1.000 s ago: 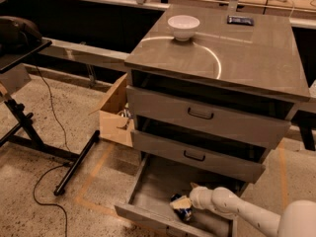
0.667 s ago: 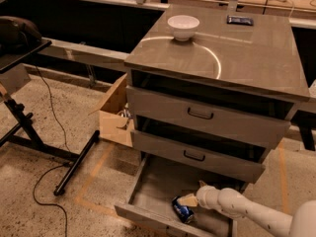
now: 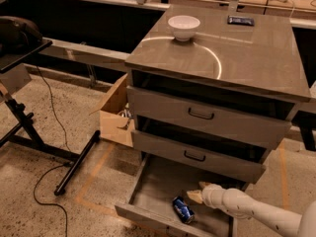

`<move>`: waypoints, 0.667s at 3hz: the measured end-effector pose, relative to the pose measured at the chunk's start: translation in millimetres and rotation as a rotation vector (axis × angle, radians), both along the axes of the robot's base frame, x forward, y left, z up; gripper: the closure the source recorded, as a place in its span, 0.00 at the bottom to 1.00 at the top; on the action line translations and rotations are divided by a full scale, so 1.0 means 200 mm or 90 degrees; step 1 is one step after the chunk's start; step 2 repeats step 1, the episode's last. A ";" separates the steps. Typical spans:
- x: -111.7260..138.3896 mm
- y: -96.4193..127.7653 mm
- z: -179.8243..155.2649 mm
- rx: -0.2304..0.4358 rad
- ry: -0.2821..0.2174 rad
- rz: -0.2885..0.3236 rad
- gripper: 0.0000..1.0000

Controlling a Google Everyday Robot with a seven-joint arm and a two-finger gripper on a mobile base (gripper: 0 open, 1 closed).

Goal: Place pepsi can into bottom drawer

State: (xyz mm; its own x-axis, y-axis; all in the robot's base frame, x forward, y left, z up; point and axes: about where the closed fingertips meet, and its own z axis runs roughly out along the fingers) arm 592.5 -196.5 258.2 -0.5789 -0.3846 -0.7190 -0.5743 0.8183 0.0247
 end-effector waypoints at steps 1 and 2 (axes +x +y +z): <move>0.00 0.01 0.00 0.000 0.000 0.001 0.18; 0.00 0.01 0.00 0.000 0.000 0.001 0.18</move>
Offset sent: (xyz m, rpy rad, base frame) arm 0.0000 0.0000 0.0000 0.0000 0.0000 0.0000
